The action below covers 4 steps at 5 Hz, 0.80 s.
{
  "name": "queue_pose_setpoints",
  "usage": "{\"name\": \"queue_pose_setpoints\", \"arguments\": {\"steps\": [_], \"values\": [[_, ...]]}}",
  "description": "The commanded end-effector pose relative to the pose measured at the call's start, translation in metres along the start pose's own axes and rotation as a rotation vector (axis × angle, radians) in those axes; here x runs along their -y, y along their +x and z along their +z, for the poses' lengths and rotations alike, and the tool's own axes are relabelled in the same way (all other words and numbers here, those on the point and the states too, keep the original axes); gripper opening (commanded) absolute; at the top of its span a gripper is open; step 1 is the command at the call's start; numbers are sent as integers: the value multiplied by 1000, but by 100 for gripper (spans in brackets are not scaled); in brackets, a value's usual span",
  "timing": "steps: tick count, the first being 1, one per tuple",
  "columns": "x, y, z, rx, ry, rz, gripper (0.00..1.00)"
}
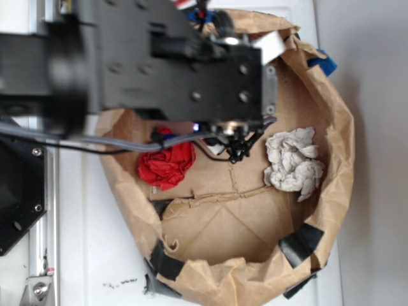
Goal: Grab the green sponge.
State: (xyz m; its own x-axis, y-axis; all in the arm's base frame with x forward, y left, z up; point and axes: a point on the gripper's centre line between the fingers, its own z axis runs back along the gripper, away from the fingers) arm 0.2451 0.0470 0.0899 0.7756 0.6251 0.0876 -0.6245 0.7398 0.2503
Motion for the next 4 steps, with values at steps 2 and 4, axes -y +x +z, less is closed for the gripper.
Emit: {"name": "queue_pose_setpoints", "arguments": {"steps": [2,4], "values": [[-7,18,2,3,-10,52,100],[11,18,30,0,-83,53,100]]}}
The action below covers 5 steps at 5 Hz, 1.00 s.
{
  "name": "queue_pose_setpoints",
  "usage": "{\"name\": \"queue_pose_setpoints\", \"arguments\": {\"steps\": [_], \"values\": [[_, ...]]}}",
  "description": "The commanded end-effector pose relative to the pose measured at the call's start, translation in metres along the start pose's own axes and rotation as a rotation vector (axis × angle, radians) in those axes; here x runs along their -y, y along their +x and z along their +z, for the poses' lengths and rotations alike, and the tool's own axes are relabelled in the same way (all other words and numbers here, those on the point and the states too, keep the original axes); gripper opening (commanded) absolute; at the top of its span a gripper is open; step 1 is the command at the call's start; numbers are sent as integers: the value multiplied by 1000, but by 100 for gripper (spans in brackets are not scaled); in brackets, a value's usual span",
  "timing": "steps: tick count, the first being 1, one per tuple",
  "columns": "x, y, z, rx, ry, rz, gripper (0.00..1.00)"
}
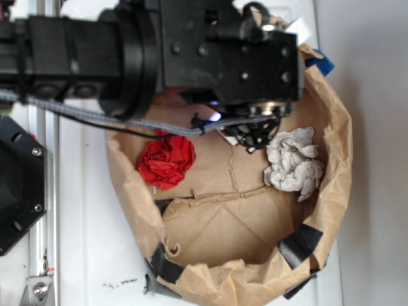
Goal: Grab the green sponge.
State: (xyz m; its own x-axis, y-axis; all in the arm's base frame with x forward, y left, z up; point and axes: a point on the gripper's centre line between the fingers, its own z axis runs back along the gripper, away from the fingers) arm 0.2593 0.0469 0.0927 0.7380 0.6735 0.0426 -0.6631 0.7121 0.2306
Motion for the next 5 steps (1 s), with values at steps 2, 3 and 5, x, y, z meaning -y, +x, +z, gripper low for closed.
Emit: {"name": "queue_pose_setpoints", "arguments": {"steps": [2,3,5], "values": [[-3,3,3,80,-20,-5,100],[-20,-1,1,75,-5,-17,100],[-33,3,-5,101,22,2,100]]}}
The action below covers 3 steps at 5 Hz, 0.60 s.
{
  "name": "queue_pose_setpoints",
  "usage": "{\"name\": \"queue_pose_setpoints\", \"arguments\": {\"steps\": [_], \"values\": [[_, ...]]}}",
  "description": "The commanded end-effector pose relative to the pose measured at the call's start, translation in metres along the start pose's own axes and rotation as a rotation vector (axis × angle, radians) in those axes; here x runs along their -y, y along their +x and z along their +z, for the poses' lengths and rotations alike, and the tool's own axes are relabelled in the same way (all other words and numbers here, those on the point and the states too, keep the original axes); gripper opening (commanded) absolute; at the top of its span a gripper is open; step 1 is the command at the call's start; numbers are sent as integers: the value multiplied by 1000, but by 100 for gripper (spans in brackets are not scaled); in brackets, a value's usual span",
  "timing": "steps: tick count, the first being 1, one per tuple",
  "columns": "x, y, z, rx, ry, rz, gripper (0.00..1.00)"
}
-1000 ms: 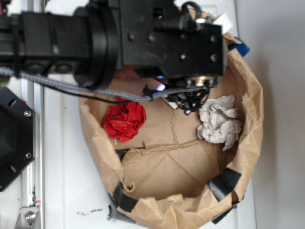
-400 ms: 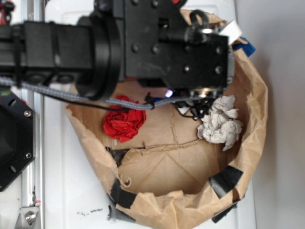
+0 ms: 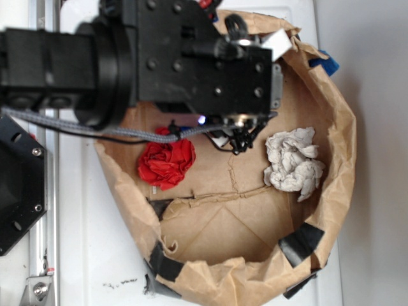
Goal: Grab the green sponge.
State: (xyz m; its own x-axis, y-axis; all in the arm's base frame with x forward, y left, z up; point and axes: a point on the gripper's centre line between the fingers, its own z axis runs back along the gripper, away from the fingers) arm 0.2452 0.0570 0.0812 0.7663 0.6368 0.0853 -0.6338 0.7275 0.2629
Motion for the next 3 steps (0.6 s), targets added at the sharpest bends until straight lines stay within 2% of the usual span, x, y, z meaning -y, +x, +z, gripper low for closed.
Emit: {"name": "queue_pose_setpoints", "arguments": {"steps": [1,3], "values": [[-23,8,5,55,6,38,100],[-28,13,-1,58,24,44,100]]}}
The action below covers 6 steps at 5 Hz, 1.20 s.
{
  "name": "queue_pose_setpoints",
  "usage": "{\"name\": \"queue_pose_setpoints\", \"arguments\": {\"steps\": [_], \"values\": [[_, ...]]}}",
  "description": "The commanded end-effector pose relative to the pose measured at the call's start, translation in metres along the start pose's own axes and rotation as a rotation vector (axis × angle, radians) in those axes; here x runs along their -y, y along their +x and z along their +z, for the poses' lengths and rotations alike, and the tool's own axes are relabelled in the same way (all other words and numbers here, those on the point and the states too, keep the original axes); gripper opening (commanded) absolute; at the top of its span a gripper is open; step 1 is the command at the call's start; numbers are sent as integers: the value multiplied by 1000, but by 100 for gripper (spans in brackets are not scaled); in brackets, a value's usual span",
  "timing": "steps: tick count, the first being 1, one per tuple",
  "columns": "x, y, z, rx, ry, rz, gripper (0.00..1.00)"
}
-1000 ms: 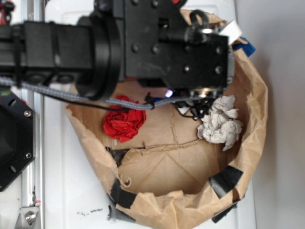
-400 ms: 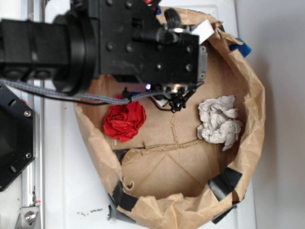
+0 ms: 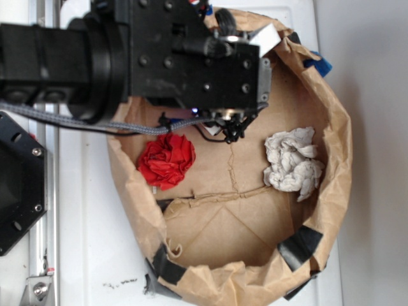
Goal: Grab the green sponge.
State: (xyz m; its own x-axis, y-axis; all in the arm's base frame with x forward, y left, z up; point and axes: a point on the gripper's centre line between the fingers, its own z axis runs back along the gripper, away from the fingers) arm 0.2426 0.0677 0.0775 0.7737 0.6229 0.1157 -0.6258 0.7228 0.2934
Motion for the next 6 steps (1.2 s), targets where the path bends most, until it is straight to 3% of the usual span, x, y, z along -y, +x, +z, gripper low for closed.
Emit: {"name": "queue_pose_setpoints", "arguments": {"steps": [1,4,5,6], "values": [[-27,11,0,26,1,52,100],[-33,12,1,73,28,56,100],[-28,10,-14,57,47,48,100],[-21,11,-27,25,25,20,100]]}}
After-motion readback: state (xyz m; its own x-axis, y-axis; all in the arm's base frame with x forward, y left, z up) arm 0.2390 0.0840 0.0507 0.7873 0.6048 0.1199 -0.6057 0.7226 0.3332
